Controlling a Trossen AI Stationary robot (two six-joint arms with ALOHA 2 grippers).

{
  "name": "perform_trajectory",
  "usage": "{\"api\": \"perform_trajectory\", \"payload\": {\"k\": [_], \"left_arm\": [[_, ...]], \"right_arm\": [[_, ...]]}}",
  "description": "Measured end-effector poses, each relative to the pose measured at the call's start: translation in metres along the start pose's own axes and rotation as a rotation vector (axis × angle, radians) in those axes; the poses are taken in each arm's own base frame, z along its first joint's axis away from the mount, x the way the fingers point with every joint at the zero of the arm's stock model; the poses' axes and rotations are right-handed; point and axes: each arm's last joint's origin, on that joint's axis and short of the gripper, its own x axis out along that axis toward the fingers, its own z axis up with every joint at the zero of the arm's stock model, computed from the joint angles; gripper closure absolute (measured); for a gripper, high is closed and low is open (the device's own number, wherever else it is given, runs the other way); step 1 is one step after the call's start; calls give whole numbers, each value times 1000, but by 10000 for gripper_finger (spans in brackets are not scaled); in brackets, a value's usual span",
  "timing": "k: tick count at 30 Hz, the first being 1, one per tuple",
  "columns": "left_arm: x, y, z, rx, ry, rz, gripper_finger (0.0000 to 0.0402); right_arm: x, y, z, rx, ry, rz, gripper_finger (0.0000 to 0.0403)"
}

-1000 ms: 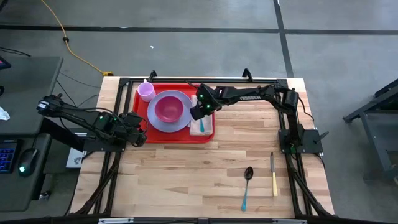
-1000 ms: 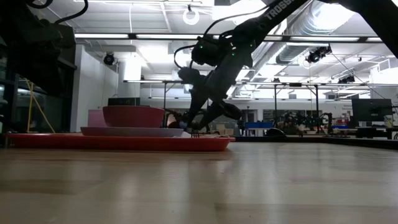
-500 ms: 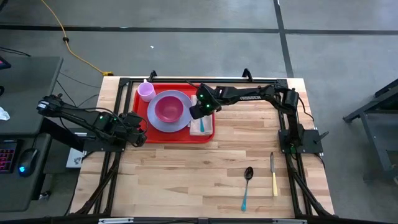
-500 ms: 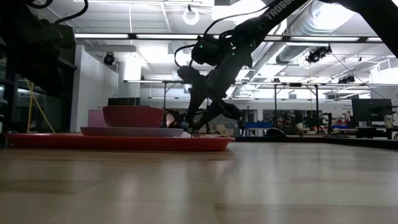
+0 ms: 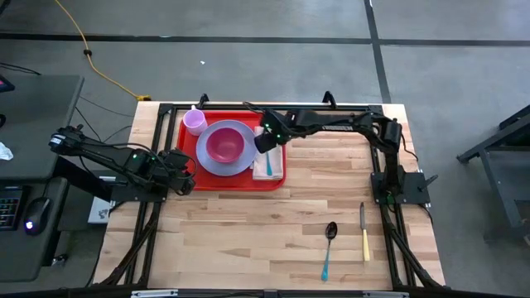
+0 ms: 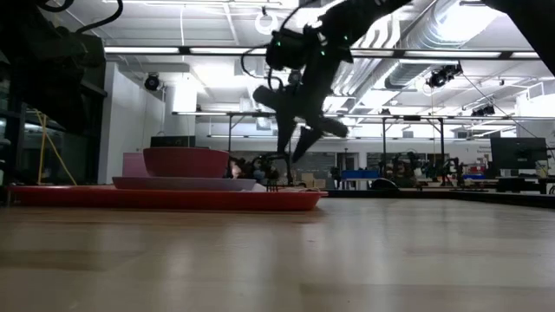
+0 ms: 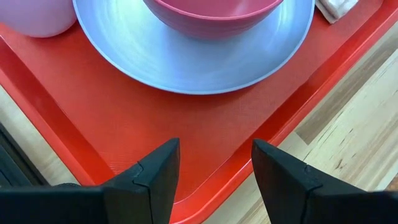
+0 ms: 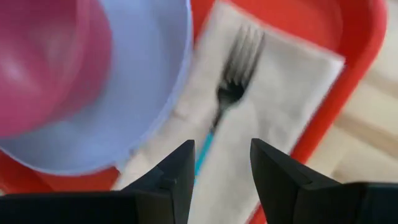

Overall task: Set up tray
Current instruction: Put the blue fork on the brown napkin

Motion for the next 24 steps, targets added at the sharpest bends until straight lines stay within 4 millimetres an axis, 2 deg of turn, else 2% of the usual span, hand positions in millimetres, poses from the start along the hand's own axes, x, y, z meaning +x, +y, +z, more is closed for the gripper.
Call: {"api": "perform_trajectory", "payload": {"k": [6, 14, 24], "left_arm": [[0, 0, 0, -1, -11, 5, 174], [0, 0, 1, -3, -22, 7, 174], [0, 0, 1, -4, -38, 15, 174]], "right_arm": [[-12, 8, 10, -5, -31, -46, 269], [-7, 7, 4, 18, 15, -95, 269], [26, 9, -5, 13, 96, -73, 269]]}}
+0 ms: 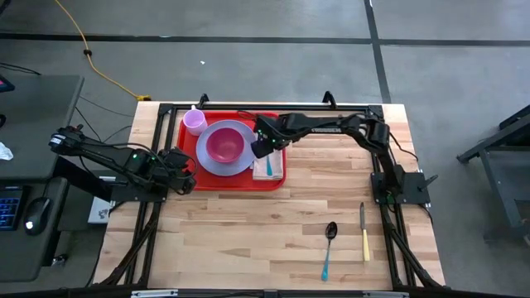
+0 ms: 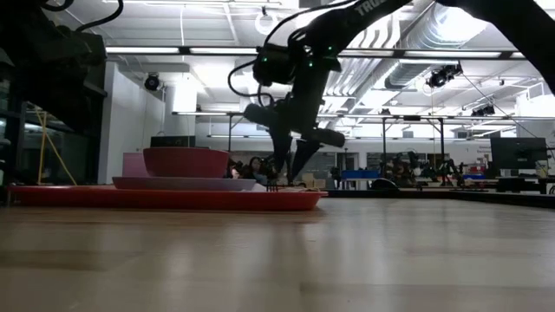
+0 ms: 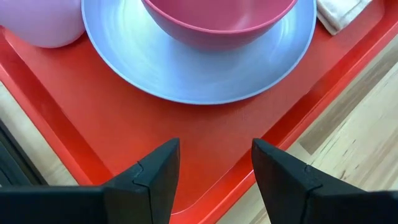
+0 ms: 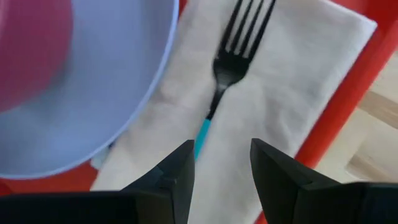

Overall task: Set up tray
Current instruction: Put the blue fork on the brown napkin

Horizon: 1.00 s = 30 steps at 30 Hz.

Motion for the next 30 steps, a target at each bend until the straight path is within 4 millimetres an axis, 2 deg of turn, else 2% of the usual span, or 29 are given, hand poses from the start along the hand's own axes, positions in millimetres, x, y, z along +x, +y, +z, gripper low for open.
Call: {"api": "perform_trajectory", "payload": {"k": [5, 12, 16, 22, 27, 30], "left_arm": [[0, 0, 0, -8, -3, -4, 174], [0, -1, 1, -9, -8, -5, 174], [0, -1, 1, -14, -12, -12, 174], [0, -1, 1, -14, -11, -12, 174], [0, -2, 1, -13, -11, -14, 174], [0, -2, 1, -12, -11, -14, 174]], "right_arm": [[2, 4, 3, 0, -37, 42, 269], [29, 5, -1, -28, 25, 50, 269], [31, 11, 6, -64, 11, 46, 269], [32, 22, 19, -137, 2, -22, 269], [39, 21, 20, -160, 61, -165, 269], [40, 24, 23, -159, 46, -156, 269]]}}
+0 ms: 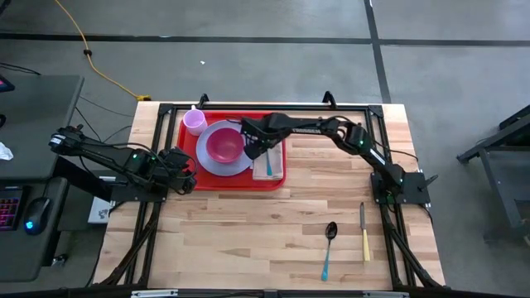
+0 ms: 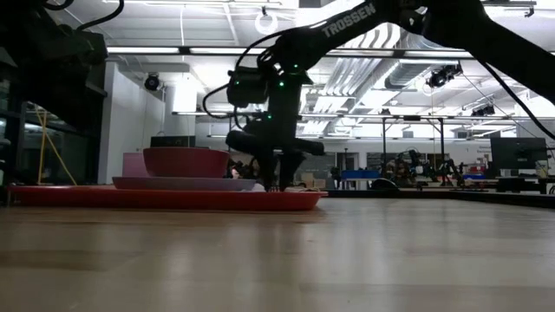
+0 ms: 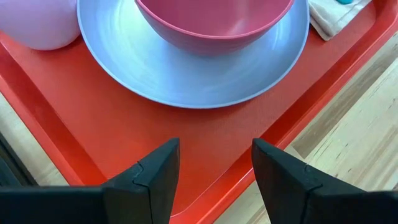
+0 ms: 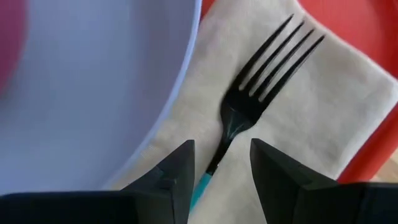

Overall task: Set up tray
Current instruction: Put the blue fork on the brown napkin

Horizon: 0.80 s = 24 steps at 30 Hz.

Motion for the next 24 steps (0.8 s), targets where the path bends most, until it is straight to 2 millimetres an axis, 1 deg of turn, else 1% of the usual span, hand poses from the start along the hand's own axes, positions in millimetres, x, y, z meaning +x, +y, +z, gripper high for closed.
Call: {"api": "perform_trajectory", "payload": {"k": [6, 19, 24], "left_arm": [[0, 0, 0, 0, 0, 0, 174], [0, 0, 0, 0, 3, -1, 174], [0, 0, 0, 0, 3, -1, 174]], "right_arm": [[3, -1, -2, 3, 6, -16, 269], [3, -7, -6, -8, 24, -112, 269], [3, -7, -6, -8, 20, -119, 269]]}}
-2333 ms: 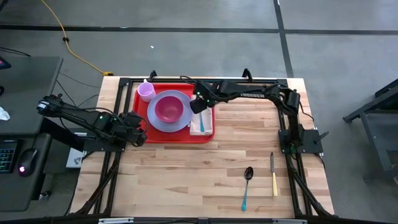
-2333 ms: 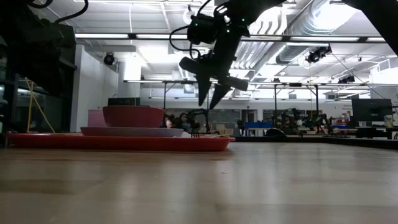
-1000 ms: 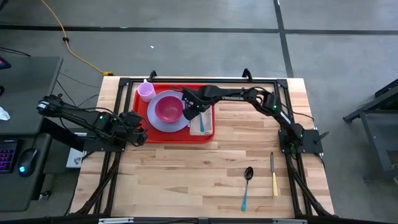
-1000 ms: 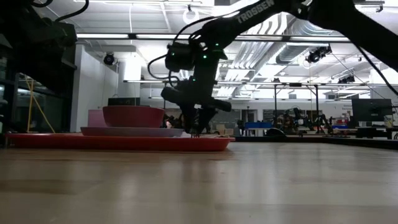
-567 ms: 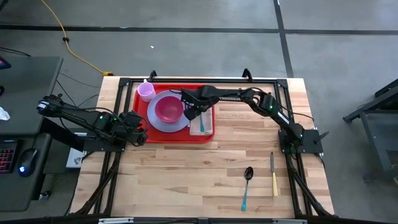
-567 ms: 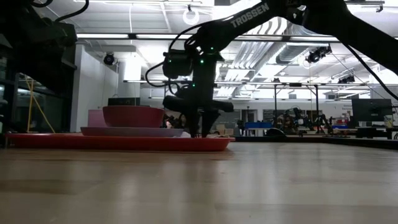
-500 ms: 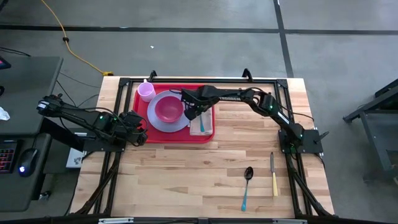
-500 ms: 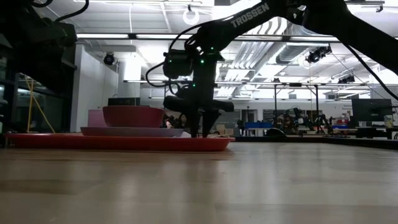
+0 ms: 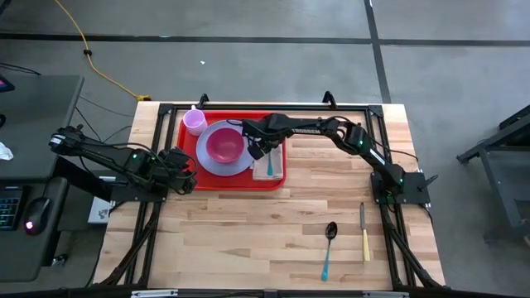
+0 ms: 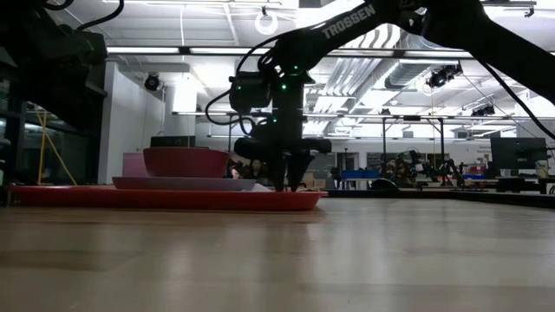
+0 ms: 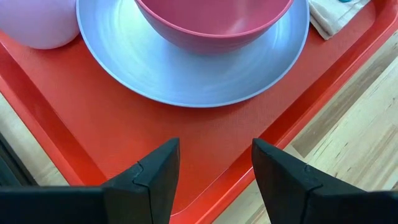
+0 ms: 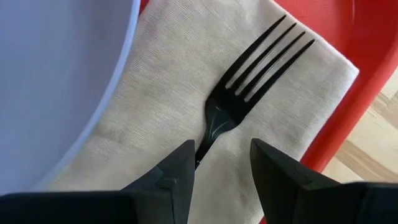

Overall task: Set up tray
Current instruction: Put the blue fork on the brown napkin, then put the blue spoon to the left of the blue fork on the brown napkin

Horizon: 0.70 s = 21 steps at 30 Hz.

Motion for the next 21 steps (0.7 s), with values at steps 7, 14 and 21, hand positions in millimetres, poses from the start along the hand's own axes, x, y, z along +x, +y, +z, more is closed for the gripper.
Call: {"api": "perform_trajectory", "payload": {"k": [7, 14, 21], "left_arm": [[0, 0, 0, -1, 0, 0, 174], [0, 0, 0, -2, 0, 0, 174], [0, 0, 0, -1, 0, 0, 174]], "right_arm": [[0, 2, 2, 8, -11, 32, 269], [-9, -1, 4, 19, -28, 42, 269], [-71, -19, 4, 70, -132, 30, 269]]}}
